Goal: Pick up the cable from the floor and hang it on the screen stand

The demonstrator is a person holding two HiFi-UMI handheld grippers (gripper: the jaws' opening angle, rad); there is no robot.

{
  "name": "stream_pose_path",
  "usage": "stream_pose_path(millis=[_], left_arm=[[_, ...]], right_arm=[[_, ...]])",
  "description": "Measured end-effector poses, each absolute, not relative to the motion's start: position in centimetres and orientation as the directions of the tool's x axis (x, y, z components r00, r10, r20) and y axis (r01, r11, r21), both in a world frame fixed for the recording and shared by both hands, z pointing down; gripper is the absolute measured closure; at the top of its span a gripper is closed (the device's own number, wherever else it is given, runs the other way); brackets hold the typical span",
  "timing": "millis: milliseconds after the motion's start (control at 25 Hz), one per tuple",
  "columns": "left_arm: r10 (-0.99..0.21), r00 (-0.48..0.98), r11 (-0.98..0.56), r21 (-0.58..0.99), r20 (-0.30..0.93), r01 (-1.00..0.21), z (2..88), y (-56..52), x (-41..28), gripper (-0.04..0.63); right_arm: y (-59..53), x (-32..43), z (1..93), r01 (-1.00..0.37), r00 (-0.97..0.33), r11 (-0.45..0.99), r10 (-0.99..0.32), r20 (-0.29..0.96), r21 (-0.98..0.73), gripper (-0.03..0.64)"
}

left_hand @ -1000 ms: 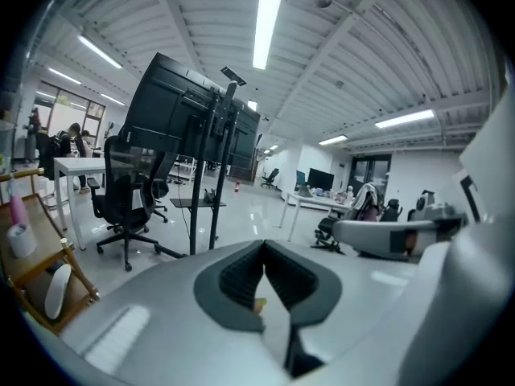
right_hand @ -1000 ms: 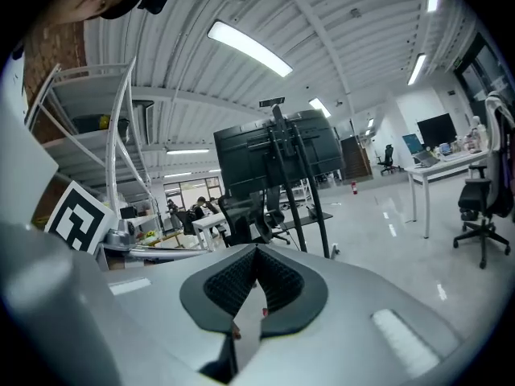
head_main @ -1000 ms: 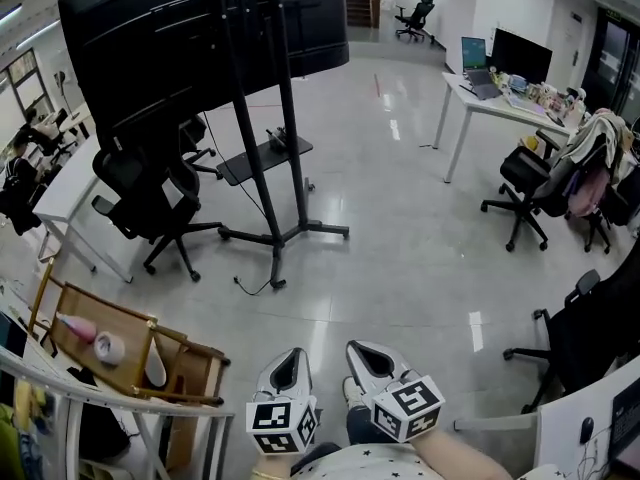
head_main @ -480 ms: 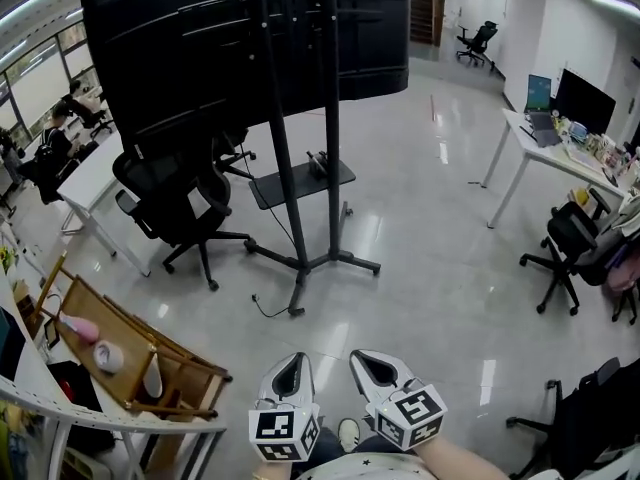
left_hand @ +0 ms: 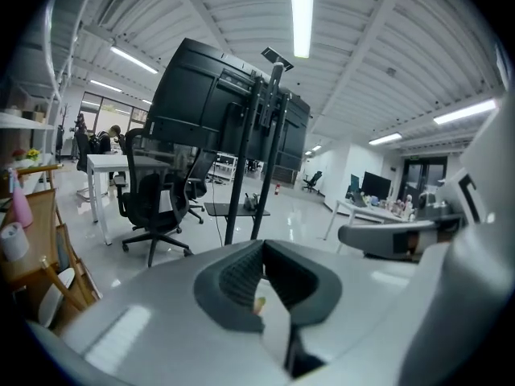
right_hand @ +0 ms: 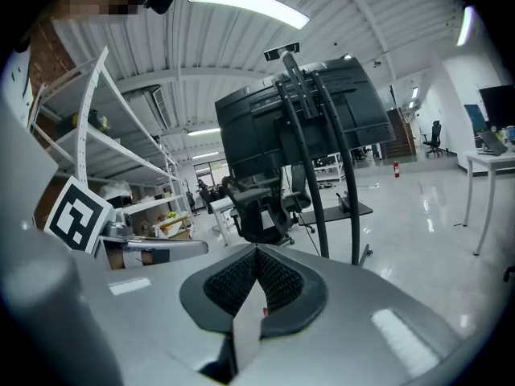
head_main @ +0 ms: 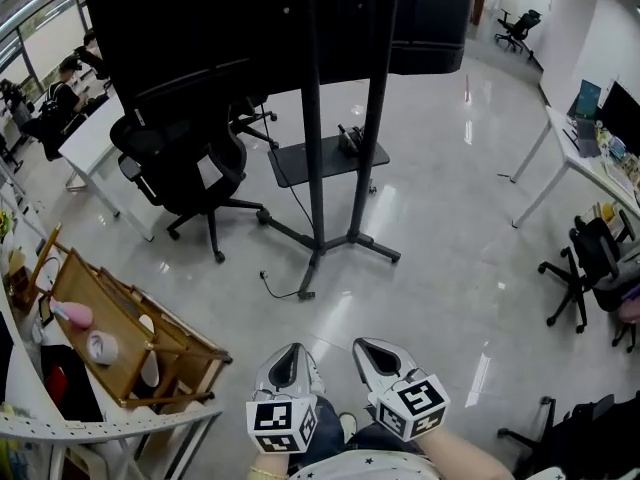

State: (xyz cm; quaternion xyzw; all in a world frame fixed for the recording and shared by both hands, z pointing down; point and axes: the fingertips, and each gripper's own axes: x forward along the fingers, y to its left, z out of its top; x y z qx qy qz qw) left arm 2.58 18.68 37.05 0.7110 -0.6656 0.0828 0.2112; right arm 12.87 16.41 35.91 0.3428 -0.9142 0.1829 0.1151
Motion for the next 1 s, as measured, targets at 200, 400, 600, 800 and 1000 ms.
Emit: stream_pose_path(millis=[200,400,600,800,1000], left_arm=[[-0.899,0.091,0.001,0.21,0.429,-0.978,39.4,11.5,-2.4,0.588],[-0.891,0.107,-0.012,0.214,0.441,-0.977,40.6,4.0,-7.5,0.588],[-0.869,0.134,-0.038,0.206,0.477,-0.978,44.4,-1.5,-11.0,0.588],[-0.845,0.13,-0.011,0.226,0.519,-0.974,50.0,-5.1,-13.1,0.588],[-0.838,0.123,0.028,0.268,0.531,-0.963,57.0,-8.0,-15.1,0.588]], right_arm=[[9.0,7.7,37.8,-0.67,-0.732,0.7,-0.566,0.38,-0.247,0.618],[1.5,2.0,40.1,-0.676,-0.716,0.697,-0.546,0.435,-0.237,0.618],[-3.5,-2.2,44.5,-0.7,-0.684,0.675,-0.539,0.492,-0.234,0.618],[-8.4,-4.5,50.4,-0.724,-0.652,0.644,-0.521,0.551,-0.248,0.618],[-14.3,-6.5,58.2,-0.731,-0.633,0.651,-0.535,0.56,-0.205,0.618]])
